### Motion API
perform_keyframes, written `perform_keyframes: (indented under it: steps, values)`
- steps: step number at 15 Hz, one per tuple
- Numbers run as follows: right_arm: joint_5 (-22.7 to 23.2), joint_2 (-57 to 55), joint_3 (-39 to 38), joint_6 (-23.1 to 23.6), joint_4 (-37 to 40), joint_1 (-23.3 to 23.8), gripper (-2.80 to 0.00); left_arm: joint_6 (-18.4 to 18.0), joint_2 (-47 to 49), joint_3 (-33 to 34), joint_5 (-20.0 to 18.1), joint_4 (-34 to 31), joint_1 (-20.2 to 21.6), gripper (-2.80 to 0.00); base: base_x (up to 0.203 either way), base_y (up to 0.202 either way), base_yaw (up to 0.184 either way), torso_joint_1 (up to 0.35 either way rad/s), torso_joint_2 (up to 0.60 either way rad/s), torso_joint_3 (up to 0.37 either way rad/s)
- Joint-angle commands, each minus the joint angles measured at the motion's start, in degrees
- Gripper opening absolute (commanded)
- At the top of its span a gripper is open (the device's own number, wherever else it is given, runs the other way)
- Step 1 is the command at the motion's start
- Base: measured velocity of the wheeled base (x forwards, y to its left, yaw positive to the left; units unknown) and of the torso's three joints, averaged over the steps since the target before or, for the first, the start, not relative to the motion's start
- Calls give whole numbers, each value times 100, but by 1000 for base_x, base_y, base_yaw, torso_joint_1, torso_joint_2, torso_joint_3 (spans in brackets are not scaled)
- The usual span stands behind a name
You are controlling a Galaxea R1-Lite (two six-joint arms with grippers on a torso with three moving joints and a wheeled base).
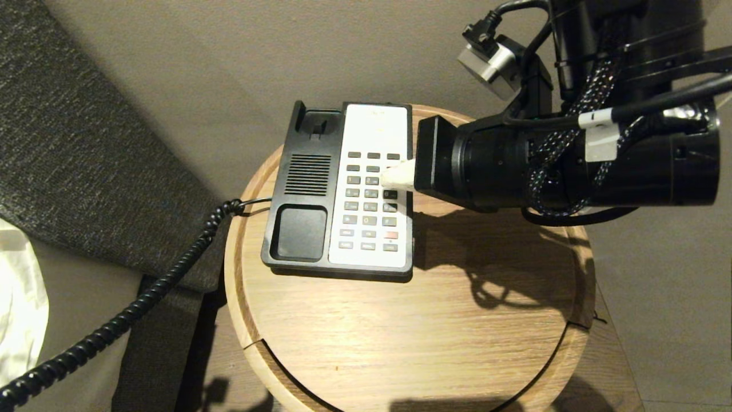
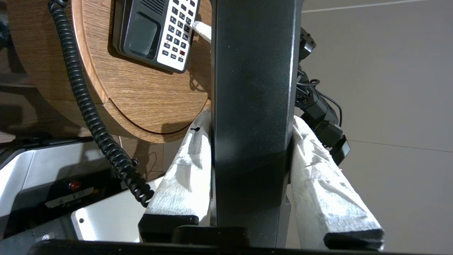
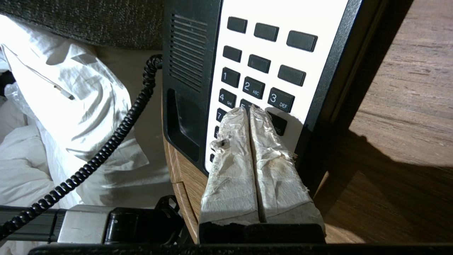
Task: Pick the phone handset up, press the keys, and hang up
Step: Dial the number
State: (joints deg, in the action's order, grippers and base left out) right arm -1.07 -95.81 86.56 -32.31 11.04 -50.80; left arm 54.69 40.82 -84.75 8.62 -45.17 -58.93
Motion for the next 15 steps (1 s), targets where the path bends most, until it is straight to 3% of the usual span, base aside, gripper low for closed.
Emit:
perform_keyframes:
  steps: [1, 9, 15]
  values:
    - [-8, -45, -25, -13, 3, 0, -280, 33, -4, 20, 8, -27, -5, -280, 0, 0, 0, 0, 0, 0]
    - [-16, -213, -17, 24, 62, 26, -280, 24, -179, 266, 8, -27, -5, -280, 0, 0, 0, 0, 0, 0]
    - [-42, -247, -32, 379, 47, 148, -280, 7, -162, 257, 8, -18, -5, -280, 0, 0, 0, 0, 0, 0]
